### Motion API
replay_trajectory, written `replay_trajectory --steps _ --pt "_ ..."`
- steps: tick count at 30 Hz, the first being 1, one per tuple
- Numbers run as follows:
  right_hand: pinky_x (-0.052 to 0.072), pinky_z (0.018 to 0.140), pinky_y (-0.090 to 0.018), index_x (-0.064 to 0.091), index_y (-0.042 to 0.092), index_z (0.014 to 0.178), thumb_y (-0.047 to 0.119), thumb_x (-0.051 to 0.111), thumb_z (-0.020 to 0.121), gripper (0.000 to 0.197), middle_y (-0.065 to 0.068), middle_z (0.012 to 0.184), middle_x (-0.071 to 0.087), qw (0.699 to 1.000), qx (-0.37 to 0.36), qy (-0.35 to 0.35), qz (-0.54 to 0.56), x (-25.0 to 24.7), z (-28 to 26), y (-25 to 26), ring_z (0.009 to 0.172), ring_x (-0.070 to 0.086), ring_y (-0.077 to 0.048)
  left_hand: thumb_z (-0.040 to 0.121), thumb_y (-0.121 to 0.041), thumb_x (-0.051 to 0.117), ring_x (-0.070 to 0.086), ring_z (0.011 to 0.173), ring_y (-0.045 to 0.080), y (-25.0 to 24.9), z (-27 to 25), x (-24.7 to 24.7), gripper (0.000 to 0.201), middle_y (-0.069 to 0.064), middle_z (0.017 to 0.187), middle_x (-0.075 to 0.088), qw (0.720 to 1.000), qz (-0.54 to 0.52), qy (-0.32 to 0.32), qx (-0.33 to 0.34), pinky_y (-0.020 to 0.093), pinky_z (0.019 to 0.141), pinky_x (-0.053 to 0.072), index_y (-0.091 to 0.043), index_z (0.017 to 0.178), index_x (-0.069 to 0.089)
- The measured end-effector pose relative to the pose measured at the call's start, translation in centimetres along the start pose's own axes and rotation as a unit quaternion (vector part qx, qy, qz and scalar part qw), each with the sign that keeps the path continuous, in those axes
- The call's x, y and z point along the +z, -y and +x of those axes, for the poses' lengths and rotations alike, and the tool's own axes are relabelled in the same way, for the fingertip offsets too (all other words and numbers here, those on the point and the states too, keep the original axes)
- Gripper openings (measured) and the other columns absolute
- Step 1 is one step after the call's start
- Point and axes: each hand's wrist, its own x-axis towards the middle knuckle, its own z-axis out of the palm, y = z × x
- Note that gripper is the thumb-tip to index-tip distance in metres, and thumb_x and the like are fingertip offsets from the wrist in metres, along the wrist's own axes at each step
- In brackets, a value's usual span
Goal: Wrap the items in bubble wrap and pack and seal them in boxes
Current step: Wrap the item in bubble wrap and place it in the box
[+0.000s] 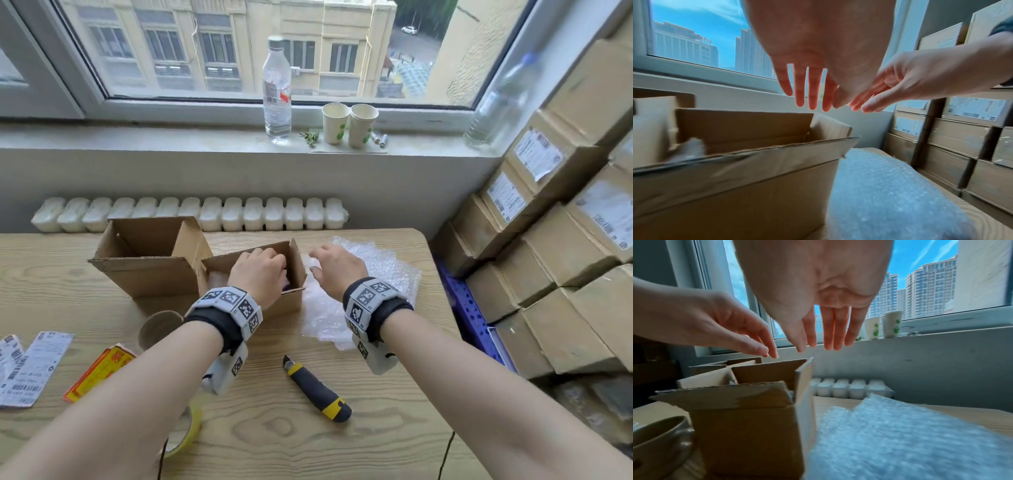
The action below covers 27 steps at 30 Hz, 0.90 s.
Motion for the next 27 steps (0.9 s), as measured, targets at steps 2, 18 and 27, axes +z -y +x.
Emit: replay_trajectory --steps 2,18,27 --pt "0.046 0.091 -0.037 0.052 0.019 0.13 0.027 0.046 0.097 0.034 0.0 0.131 0.052 1.0 0.025 0.011 -0.005 -0.6 -0.9 -2.4 0.117 0.051 -0.021 0.097 -0.027 0.038 0.052 0.104 0.022 -2.6 0.9 0.2 0.029 0.001 0.112 0.06 0.999 -0.011 -0.006 0.033 0.033 0.091 0.038 -0.016 0.11 0.061" --pt "0.043 0.096 -0.036 0.042 0.023 0.139 0.03 0.063 0.089 0.055 0.002 0.141 0.04 0.982 0.107 0.154 0.006 4.6 -6.7 -17.5 0.128 0.041 -0.018 0.097 -0.029 0.042 0.045 0.124 0.02 -13.3 4.7 9.1 0.039 -0.002 0.144 0.041 0.973 -0.026 0.22 0.072 0.032 0.092 0.042 -0.02 0.135 0.044" --pt "0.041 0.096 -0.035 0.053 0.016 0.125 0.007 0.062 0.085 0.042 -0.004 0.135 0.041 0.99 0.076 0.116 0.006 8.0 -7.3 -19.4 0.125 0.041 -0.021 0.084 -0.048 0.062 0.03 0.139 0.02 -14.0 3.6 13.0 0.069 -0.002 0.158 0.014 0.943 -0.113 0.313 0.012 0.036 0.113 0.027 -0.031 0.144 0.032"
